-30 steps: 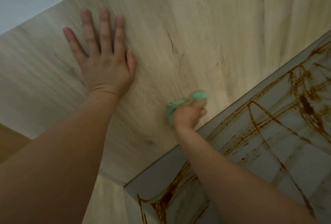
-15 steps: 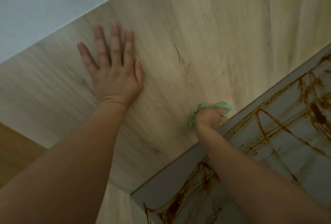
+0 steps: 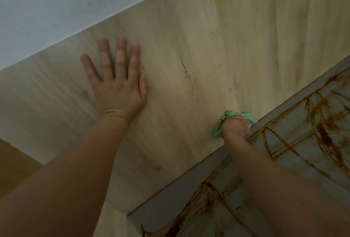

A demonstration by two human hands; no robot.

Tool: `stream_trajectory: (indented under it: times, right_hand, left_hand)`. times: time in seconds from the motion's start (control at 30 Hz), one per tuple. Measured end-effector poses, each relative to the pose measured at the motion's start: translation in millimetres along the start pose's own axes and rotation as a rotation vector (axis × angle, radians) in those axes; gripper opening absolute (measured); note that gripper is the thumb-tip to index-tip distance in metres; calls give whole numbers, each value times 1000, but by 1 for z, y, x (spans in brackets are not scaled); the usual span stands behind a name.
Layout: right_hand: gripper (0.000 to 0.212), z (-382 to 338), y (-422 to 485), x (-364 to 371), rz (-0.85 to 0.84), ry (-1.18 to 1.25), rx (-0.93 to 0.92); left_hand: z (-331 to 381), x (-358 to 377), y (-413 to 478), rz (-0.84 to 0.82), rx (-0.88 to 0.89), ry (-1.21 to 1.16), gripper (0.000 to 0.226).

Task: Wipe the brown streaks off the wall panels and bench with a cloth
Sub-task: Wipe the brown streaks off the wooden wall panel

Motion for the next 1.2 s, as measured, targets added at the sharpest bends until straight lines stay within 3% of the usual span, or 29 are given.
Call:
stream_trajectory:
  times: [0.07,0.17,0.27,0.4,0.47,0.53,0.57,0.67,0.73,0.83,0.93,1.0,1.07,1.2]
  right_hand:
    - [60,-12,5,-6,-96,36,33]
    - [61,-60,-15,-3,-16,73,-138]
    - [57,-138,-83,15,158,123,-559]
    - [58,-196,-163,35,227,-156,-1476]
    - [57,-198,-152,31,221,-239,-1641]
    - [57,-191,-122,17,246,-279,-1549]
    - [56,-186,-101,9,259,-298,-1387]
    - [59,-185,-39,-33,134,-196,-595]
    - [63,-202,-33,-48,33,-187,-413]
    - [64,-241,-80,-32,29,-198,-724]
    - [67,-266,-141,-10,-53,-314,-1298]
    - [72,-271,-147,-12,-63,-422,-1548]
    - [70,-278,-117,-21,-1,-398,-1517]
    - [60,-297,-49,-54,48,-234,-899]
  left_hand:
    - [0,-1,1,13,-7,4,71]
    - [1,-1,2,21,6,11,71]
    - [-1,2,1,43,11,15,69]
    - [-1,-1,1,106,21,70,68]
    - [0,-4,1,97,19,76,67]
    - [1,-9,3,38,8,71,67]
    - [0,-12,4,-6,-7,62,68]
    - [6,-30,13,-128,-38,33,68]
    - [12,-45,26,-163,-31,52,63]
    - [22,-67,58,-95,-8,19,58]
    - [34,-86,100,-63,-39,-5,57]
    - [46,-92,122,-72,-81,-50,59]
    - [59,-91,135,-117,-78,-83,60]
    - [85,-84,140,-212,-22,-82,65]
Point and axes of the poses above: each hand's wrist, its own y-axis towards the middle knuckle, its own x-axis out of the palm, z = x × y, the point moved 2 cm from there along y, towards the middle knuckle, and after that the axes turned 2 degrees about z, right-handed, at the moved point
